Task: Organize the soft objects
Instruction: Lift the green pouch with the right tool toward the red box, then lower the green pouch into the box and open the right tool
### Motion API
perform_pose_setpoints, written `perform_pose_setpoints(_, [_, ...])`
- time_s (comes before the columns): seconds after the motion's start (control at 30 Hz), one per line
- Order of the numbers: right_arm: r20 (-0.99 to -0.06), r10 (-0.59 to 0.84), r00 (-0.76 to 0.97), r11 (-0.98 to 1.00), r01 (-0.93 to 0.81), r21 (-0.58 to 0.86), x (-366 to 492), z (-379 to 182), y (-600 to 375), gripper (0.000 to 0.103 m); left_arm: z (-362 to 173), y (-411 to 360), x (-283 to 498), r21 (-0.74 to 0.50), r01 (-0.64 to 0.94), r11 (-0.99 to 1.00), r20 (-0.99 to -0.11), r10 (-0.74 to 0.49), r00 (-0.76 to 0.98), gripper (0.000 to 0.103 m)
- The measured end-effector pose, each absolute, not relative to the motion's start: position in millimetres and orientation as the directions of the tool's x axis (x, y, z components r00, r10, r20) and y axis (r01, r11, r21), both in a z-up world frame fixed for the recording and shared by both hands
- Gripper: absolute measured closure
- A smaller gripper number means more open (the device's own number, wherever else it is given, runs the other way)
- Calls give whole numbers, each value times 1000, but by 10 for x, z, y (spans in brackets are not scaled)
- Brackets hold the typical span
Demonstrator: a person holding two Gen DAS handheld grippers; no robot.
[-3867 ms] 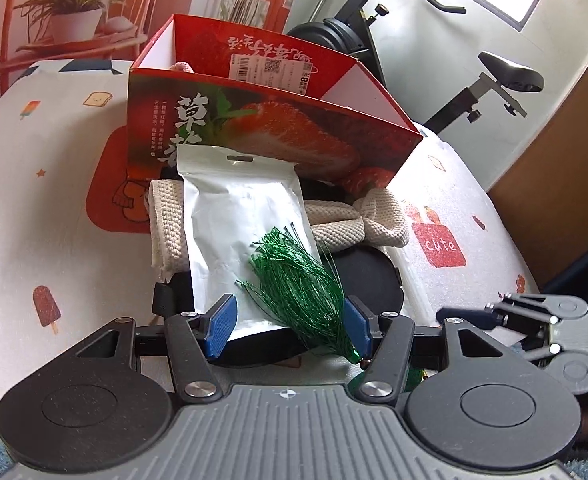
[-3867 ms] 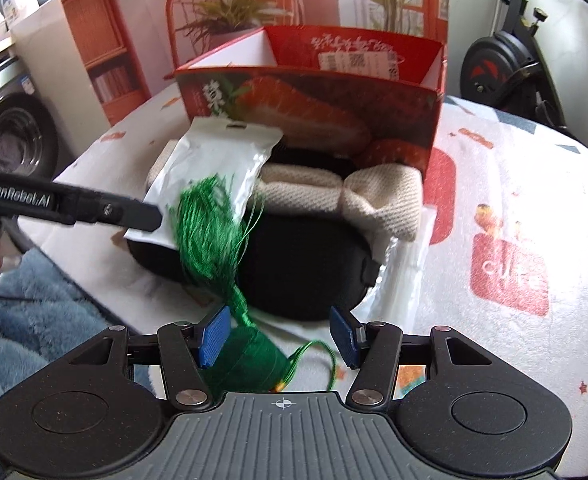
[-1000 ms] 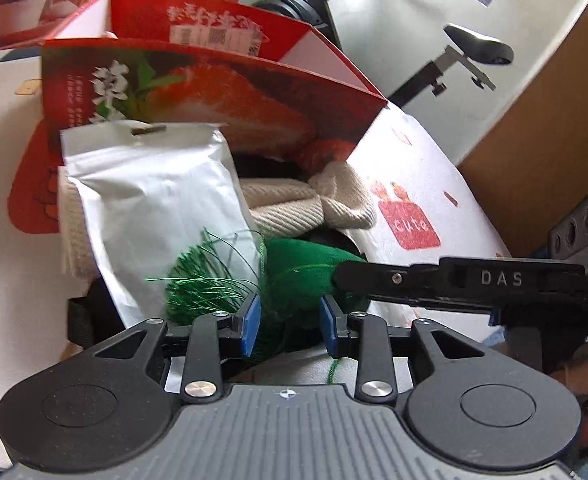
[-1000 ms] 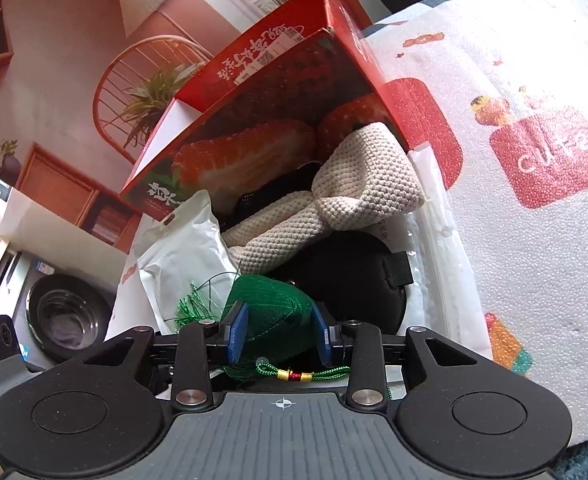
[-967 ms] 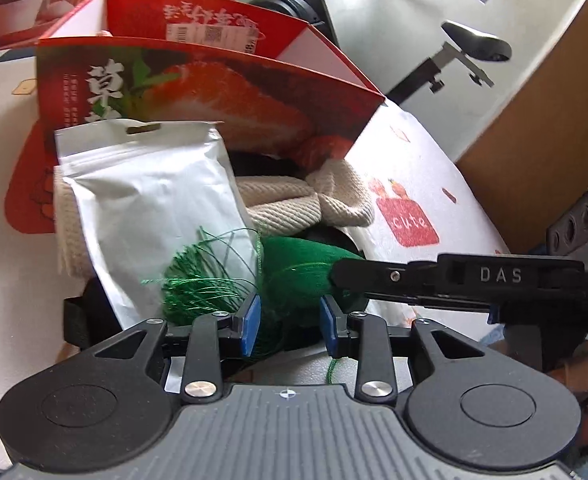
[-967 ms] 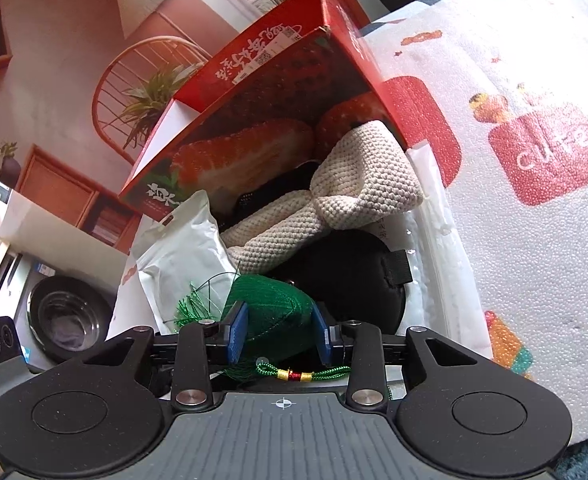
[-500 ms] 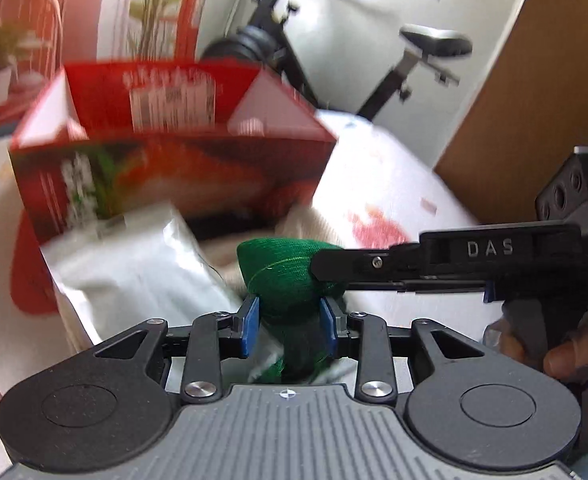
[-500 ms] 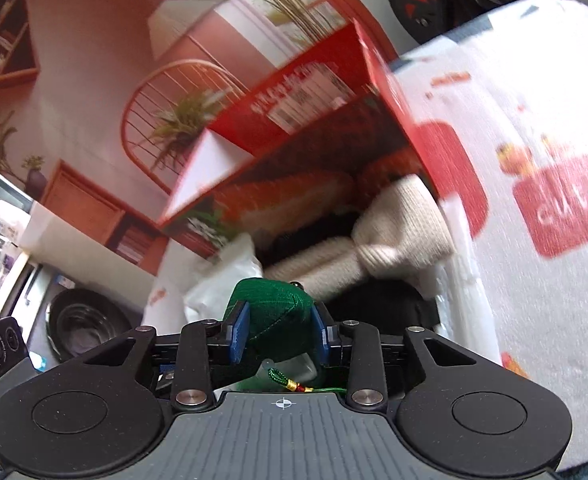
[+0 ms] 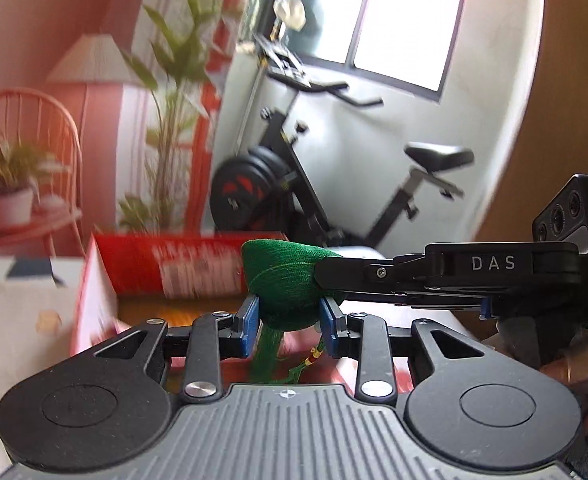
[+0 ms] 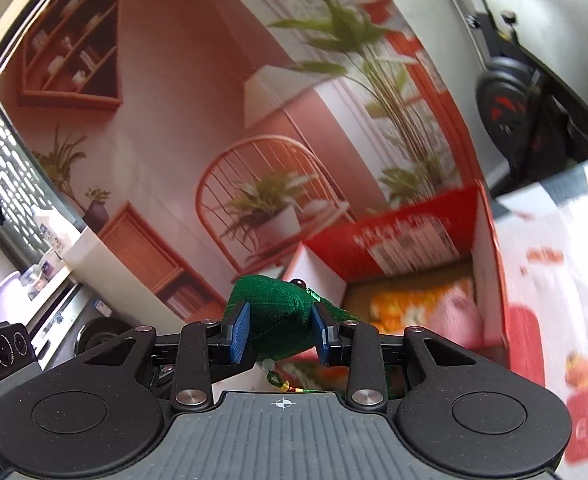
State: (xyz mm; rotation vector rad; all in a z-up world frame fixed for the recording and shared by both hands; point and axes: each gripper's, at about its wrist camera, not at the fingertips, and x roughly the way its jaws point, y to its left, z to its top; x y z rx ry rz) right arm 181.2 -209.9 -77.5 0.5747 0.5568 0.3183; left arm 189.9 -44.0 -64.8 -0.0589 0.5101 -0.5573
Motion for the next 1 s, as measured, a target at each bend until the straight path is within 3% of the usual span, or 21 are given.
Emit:
perform_pose_setpoints(0.4, [-327, 442, 835, 810, -215, 546, 2725, -447, -2020, 72, -268, -378, 2510, -121, 443, 888, -383, -454, 804, 69])
perform_pose_setpoints(1.0, [-562, 423, 711, 797, 3, 605, 3016, -1755, -2085, 70, -1379, -321, 2879, -204, 402, 893, -634, -433, 641, 68])
